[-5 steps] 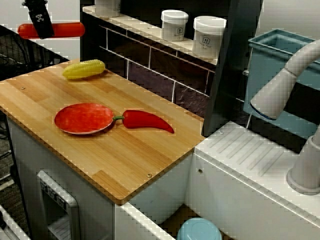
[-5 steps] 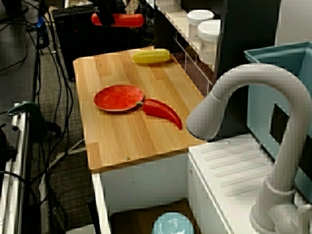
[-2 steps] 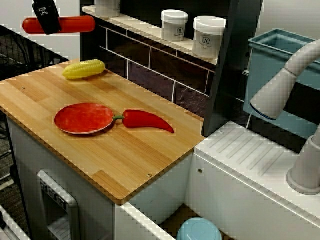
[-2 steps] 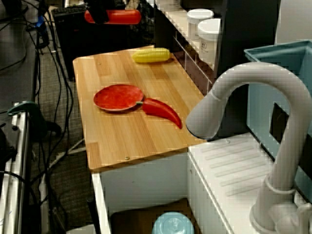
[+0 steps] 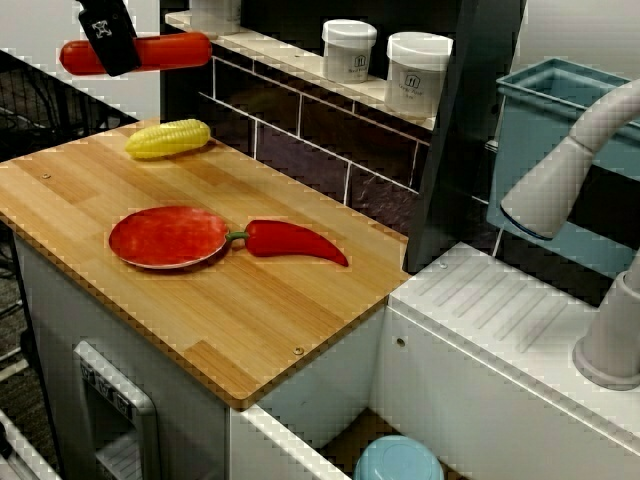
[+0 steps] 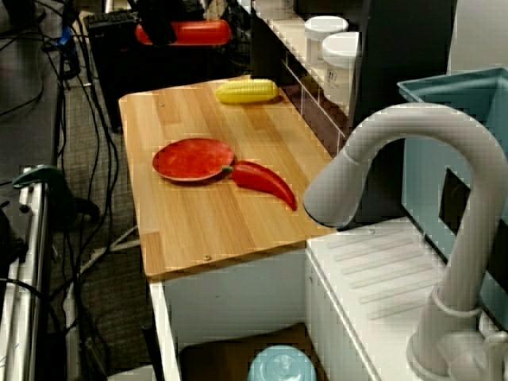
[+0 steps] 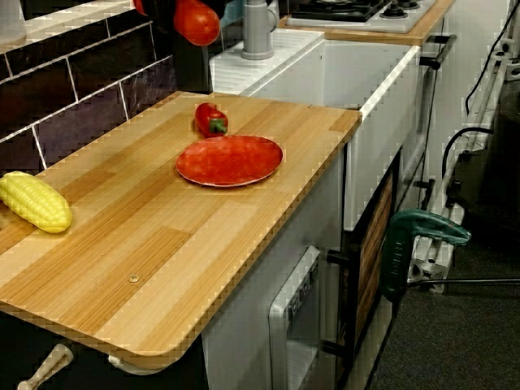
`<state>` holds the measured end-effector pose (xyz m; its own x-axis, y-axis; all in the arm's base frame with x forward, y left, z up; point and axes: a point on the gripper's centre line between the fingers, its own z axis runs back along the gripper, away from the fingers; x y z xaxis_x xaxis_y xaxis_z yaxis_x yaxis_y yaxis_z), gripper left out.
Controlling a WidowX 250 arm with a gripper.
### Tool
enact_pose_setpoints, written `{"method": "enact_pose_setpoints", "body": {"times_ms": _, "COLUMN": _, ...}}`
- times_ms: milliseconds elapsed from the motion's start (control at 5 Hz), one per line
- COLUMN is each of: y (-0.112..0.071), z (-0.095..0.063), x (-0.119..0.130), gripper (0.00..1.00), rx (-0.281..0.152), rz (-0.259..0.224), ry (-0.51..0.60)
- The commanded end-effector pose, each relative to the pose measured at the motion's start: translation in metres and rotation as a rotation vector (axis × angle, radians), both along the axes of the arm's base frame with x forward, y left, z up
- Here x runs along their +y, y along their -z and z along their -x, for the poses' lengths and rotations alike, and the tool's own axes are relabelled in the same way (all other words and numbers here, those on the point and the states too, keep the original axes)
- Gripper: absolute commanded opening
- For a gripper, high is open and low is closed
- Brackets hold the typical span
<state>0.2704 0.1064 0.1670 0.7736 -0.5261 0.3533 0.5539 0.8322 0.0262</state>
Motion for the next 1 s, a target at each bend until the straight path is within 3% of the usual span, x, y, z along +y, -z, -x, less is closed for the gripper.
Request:
{"method": "enact_pose_setpoints", "body": {"times_ms": 0, "y": -0.021, "z": 0.008, "x": -0.028, "gripper": 0.00, "rx": -0.064, "rz": 0.001, "ry": 0.049}}
{"method": "enact_pose_setpoints", "body": {"times_ms": 400, "y": -0.013, "z": 0.001, "x": -0.057, "gripper": 0.00, "rx": -0.071, "rz": 0.009, "ry": 0.051}}
{"method": "enact_pose_setpoints", "body": {"times_ms": 800, "y": 0.011, "z": 0.008, "x": -0.112, "gripper": 0.00, "rx": -0.051, "rz": 0.017, "ry": 0.125}}
